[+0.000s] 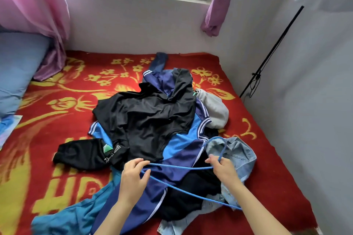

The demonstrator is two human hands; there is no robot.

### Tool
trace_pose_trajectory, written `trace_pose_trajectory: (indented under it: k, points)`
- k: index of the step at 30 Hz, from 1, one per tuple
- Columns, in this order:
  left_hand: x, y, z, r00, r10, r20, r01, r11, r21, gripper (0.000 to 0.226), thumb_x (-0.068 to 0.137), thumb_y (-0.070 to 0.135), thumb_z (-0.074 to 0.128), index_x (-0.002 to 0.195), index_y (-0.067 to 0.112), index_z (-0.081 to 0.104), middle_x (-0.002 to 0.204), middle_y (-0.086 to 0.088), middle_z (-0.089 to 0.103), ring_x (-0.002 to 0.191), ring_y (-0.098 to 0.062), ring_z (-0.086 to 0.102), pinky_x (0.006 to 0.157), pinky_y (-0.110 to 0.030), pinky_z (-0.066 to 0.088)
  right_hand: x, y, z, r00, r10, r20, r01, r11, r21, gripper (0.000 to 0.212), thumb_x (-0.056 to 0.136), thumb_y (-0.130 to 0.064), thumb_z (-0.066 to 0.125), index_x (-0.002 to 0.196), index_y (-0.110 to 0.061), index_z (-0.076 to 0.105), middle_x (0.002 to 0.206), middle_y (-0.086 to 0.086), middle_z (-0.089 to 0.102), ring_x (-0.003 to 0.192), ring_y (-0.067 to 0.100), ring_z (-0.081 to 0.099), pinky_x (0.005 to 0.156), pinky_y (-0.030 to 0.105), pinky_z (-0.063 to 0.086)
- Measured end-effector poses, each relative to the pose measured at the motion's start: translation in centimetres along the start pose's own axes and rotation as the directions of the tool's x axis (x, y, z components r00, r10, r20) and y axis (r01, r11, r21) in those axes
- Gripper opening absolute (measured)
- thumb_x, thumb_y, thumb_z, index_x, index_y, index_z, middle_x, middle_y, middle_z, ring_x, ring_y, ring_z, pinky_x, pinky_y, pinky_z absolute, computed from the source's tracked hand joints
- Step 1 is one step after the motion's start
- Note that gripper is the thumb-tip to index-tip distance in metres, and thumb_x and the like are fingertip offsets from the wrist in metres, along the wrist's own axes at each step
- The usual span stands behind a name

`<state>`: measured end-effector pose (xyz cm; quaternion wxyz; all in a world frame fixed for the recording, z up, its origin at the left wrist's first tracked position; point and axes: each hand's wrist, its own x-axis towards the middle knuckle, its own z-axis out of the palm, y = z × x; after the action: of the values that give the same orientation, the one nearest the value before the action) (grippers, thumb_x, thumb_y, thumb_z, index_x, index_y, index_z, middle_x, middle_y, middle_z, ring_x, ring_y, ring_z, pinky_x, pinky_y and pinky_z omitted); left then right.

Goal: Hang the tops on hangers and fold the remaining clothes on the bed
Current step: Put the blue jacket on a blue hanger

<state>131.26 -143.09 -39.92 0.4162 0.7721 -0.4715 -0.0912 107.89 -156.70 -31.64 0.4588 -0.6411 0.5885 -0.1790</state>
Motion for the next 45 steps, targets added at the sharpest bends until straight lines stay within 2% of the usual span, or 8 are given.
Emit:
trace_pose_trajectory:
  k: [8,15,19,23,30,36,40,45]
  points:
    - [0.3,-3.0,2.0,0.922,-0.334,0.194,0.343,0.939,-0.017,0.017,0.081,-0.002,0.066,0.093,0.008,0.071,0.092,-0.002,0.062,0.095,-0.030,0.057,0.084,-0.032,0.039,5.9,0.9,-3.2,0.931,0.338,-0.137,-0.242,0.854,0.460,0.015,0.099,-0.031,0.042,0.097,-0.026,0.056,0.061,0.012,0.063,0.049,0.018,0.060,0.046,0.024,0.044]
    - [1.2,-3.9,1.5,0.810,-0.546,0.214,0.558,0.830,0.002,0.027,0.086,0.000,0.060,0.079,0.026,0.061,0.086,-0.002,0.062,0.088,-0.024,0.060,0.077,-0.029,0.037,16.6,5.4,1.6,0.827,0.530,-0.188,-0.431,0.812,0.394,0.027,0.100,-0.010,0.028,0.081,0.001,0.045,0.060,0.016,0.049,0.025,0.011,0.047,0.029,0.015,0.035]
    - [2.6,-4.2,0.9,0.758,-0.623,0.194,0.627,0.778,0.050,0.034,0.087,0.002,0.059,0.071,0.032,0.057,0.082,0.000,0.066,0.083,-0.021,0.060,0.074,-0.028,0.037,21.0,7.6,4.7,0.813,0.524,-0.255,-0.522,0.849,0.081,0.039,0.098,-0.020,0.040,0.111,0.013,0.055,0.107,0.033,0.060,0.100,0.044,0.059,0.087,0.042,0.044]
    - [3.8,-4.7,1.2,0.718,-0.677,0.161,0.676,0.733,0.069,0.033,0.088,0.002,0.058,0.069,0.029,0.058,0.077,0.005,0.065,0.079,-0.017,0.059,0.073,-0.028,0.036,24.3,7.8,6.7,0.836,0.530,-0.141,-0.536,0.845,-0.003,0.048,0.093,-0.026,0.054,0.123,0.011,0.048,0.127,0.029,0.053,0.117,0.042,0.049,0.093,0.039,0.038]
    - [4.5,-5.3,2.2,0.684,-0.706,0.184,0.695,0.707,0.131,0.032,0.089,0.003,0.058,0.067,0.028,0.058,0.075,0.004,0.067,0.077,-0.016,0.060,0.067,-0.008,0.038,26.5,9.3,8.7,0.801,0.568,-0.188,-0.586,0.809,-0.050,0.032,0.086,-0.001,0.055,0.117,0.010,0.054,0.121,0.026,0.057,0.113,0.042,0.052,0.094,0.041,0.041]
    - [5.3,-4.1,2.9,0.659,-0.711,0.246,0.701,0.699,0.143,0.034,0.089,0.006,0.058,0.069,0.034,0.057,0.078,0.005,0.067,0.082,-0.019,0.062,0.073,-0.029,0.042,24.0,7.5,7.2,0.839,0.501,-0.214,-0.506,0.862,0.033,0.006,0.082,0.000,0.057,0.077,-0.002,0.056,0.086,0.021,0.057,0.091,0.038,0.058,0.075,0.037,0.042]
    - [6.2,-0.9,5.1,0.709,-0.627,0.322,0.619,0.773,0.141,0.020,0.086,0.013,0.061,0.091,0.033,0.062,0.093,0.009,0.063,0.100,-0.018,0.060,0.082,-0.024,0.041,21.1,4.8,6.0,0.870,0.414,-0.268,-0.329,0.892,0.309,0.044,0.077,0.010,0.059,0.055,-0.014,0.029,0.057,0.002,0.029,0.055,0.017,0.028,0.055,0.031,0.027]
    - [8.0,5.7,8.6,0.835,-0.278,0.476,0.251,0.960,0.120,0.089,0.070,0.065,0.047,0.145,0.019,0.032,0.147,0.004,0.033,0.136,-0.015,0.027,0.108,-0.024,0.022,15.7,-1.3,4.9,0.938,0.229,-0.261,-0.066,0.857,0.512,0.052,0.077,0.017,0.057,0.052,-0.017,0.027,0.051,-0.003,0.026,0.039,0.002,0.024,0.044,0.016,0.023]
